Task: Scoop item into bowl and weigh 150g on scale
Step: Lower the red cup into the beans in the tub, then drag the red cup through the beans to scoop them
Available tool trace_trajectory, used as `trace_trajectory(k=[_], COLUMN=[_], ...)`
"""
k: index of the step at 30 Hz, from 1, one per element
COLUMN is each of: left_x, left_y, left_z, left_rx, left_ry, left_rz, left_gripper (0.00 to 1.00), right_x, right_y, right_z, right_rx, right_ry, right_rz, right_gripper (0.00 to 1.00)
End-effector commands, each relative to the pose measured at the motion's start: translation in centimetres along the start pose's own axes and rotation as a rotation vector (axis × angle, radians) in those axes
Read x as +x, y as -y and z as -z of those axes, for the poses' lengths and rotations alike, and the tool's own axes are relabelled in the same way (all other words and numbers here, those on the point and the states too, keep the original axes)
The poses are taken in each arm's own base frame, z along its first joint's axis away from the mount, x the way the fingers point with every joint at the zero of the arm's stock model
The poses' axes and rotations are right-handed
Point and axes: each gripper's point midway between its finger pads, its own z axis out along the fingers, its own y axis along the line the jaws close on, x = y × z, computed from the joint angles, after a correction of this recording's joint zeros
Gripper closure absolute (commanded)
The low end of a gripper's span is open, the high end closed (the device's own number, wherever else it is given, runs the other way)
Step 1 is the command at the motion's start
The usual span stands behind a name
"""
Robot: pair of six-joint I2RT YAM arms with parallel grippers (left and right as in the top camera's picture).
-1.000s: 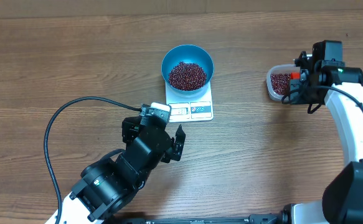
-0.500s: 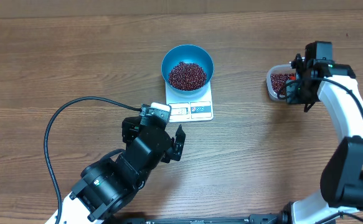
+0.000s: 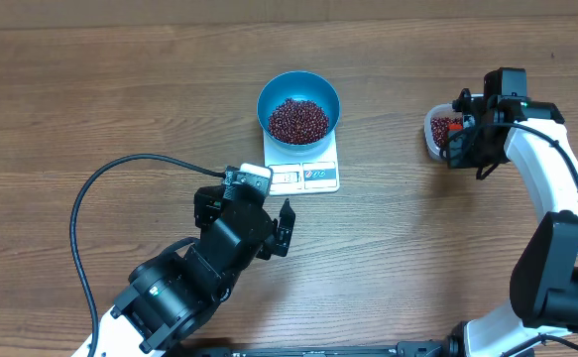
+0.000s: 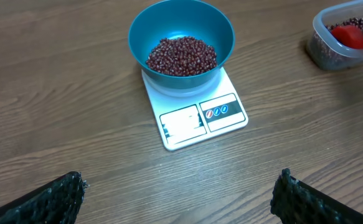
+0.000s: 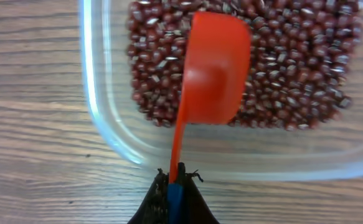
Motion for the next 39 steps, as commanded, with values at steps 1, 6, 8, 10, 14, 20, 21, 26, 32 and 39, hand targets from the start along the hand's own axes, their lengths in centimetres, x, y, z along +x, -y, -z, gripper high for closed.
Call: trace_trajectory(k=[1, 6, 8, 10, 14, 20, 21, 26, 32, 39], left_x=[0.2, 0.2, 0.2, 0.2, 0.2, 0.2, 0.2, 0.2, 0.2, 0.2], left_y=[-0.1, -0.1, -0.1, -0.1, -0.1, -0.1, -0.1, -0.1, -0.1, -0.1], left_z=[-0.2, -0.2, -0.2, -0.2, -0.2, -0.2, -0.2, -0.2, -0.2, -0.2], left_rx=[-0.004, -0.004, -0.004, -0.004, -0.004, -0.004, -0.004, -0.004, -0.004, -0.004], left_ry=[-0.005, -0.005, -0.005, -0.005, -0.005, -0.005, -0.006, -0.005, -0.005, -0.005], left_rz=[0.016, 0.016, 0.016, 0.016, 0.016, 0.016, 0.016, 0.016, 0.016, 0.016], left_gripper=[0.0, 0.0, 0.0, 0.0, 0.0, 0.0, 0.0, 0.0, 0.01, 0.0], right_x=[-0.6, -0.9, -1.0, -1.2, -1.2, -0.9, -0.9, -0.7, -0.5, -0.6], right_y=[-1.3, -1.0, -0.7, -0.4, -0.4, -0.6, -0.6, -0.1, 1.4, 3.6], right_z=[0.2, 0.8, 1.2, 1.8, 2.8, 2.3, 2.2, 2.0, 2.1, 2.5], right_rx=[-0.094, -0.217, -0.278, -0.352, -0.476, -0.514, -0.515, -0.495, -0.481, -0.441], right_ry=[0.026, 0.071, 0.095, 0.127, 0.168, 0.15, 0.148, 0.141, 0.151, 0.183], right_rz=[0.017, -0.02, -0.041, -0.081, -0.113, -0.134, -0.135, -0.143, -0.177, -0.194], right_gripper=[0.96, 0.96, 0.96, 0.96, 0.96, 0.96, 0.96, 0.96, 0.96, 0.96])
